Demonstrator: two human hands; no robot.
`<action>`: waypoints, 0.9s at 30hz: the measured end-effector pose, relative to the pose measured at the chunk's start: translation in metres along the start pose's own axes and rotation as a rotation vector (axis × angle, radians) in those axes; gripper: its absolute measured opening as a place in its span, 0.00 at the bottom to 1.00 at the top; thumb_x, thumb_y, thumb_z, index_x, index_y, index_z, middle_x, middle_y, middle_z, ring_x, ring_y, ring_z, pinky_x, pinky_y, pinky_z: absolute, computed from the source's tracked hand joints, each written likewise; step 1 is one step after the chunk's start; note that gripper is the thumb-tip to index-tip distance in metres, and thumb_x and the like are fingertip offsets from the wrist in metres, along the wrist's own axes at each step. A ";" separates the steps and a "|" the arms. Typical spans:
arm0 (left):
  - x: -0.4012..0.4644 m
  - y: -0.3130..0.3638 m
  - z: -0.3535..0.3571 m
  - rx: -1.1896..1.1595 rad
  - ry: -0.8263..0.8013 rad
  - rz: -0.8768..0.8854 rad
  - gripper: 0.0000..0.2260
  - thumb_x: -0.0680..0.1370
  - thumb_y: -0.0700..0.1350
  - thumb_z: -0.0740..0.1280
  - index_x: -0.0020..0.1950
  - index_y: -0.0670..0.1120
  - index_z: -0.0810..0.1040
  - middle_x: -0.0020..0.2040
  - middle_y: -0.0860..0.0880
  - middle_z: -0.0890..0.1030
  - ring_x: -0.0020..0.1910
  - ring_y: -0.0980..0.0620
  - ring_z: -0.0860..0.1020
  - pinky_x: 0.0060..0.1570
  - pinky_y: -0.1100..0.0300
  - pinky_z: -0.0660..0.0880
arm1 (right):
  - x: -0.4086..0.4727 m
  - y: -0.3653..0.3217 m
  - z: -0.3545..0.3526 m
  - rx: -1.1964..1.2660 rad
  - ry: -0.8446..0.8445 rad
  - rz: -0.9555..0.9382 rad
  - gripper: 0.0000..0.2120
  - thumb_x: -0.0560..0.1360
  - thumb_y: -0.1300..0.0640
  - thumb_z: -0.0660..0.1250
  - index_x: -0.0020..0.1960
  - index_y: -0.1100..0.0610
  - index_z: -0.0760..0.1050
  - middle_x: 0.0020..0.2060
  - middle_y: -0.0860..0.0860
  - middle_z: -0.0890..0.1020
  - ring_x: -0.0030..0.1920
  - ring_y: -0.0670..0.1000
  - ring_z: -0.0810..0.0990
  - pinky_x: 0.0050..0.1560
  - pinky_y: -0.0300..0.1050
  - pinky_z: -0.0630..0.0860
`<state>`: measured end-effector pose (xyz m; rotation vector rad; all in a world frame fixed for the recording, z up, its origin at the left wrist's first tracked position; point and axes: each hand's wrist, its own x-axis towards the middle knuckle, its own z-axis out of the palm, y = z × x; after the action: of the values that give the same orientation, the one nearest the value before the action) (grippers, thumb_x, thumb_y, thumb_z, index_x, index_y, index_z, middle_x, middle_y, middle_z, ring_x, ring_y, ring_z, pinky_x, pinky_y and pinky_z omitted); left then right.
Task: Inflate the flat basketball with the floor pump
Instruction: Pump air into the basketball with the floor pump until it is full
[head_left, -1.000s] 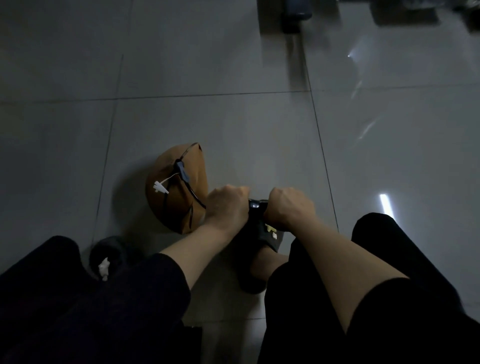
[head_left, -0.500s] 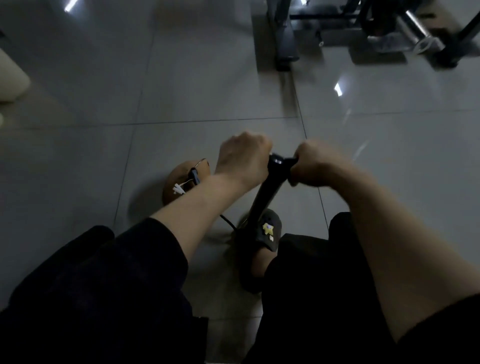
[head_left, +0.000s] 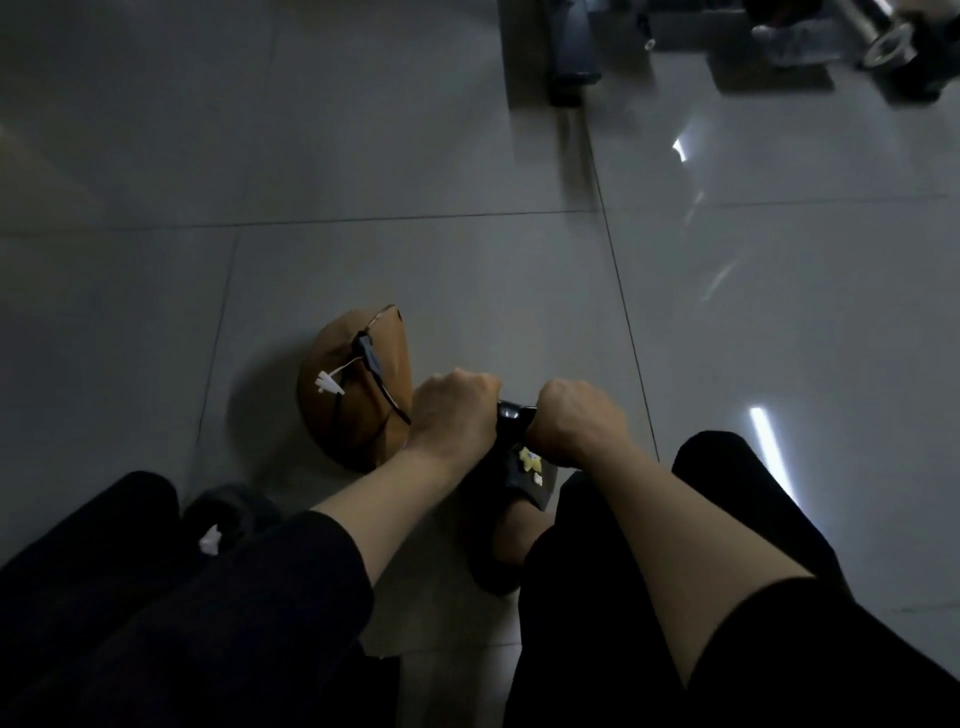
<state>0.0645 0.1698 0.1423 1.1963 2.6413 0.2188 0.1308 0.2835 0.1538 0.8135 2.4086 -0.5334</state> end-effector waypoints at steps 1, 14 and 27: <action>0.004 0.000 0.007 -0.003 -0.007 0.003 0.05 0.73 0.38 0.61 0.44 0.43 0.76 0.42 0.41 0.80 0.42 0.39 0.78 0.35 0.55 0.68 | 0.005 0.003 0.004 -0.006 -0.005 0.012 0.15 0.73 0.52 0.64 0.34 0.56 0.62 0.40 0.54 0.73 0.41 0.57 0.74 0.41 0.47 0.70; 0.000 -0.025 0.023 0.074 -0.078 -0.057 0.04 0.75 0.39 0.61 0.46 0.44 0.76 0.42 0.43 0.80 0.43 0.41 0.79 0.35 0.56 0.68 | 0.011 -0.017 0.018 -0.015 -0.081 -0.043 0.10 0.75 0.50 0.63 0.44 0.57 0.68 0.40 0.54 0.73 0.42 0.57 0.73 0.42 0.46 0.70; -0.021 0.025 -0.125 0.080 0.161 0.038 0.05 0.73 0.42 0.63 0.46 0.43 0.77 0.45 0.42 0.79 0.45 0.39 0.77 0.38 0.56 0.67 | -0.069 -0.019 -0.106 0.008 0.069 -0.115 0.09 0.67 0.58 0.74 0.37 0.58 0.74 0.35 0.55 0.77 0.38 0.54 0.77 0.40 0.46 0.76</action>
<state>0.0621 0.1657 0.2719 1.3068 2.7912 0.2268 0.1275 0.2942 0.2811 0.7100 2.5300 -0.5685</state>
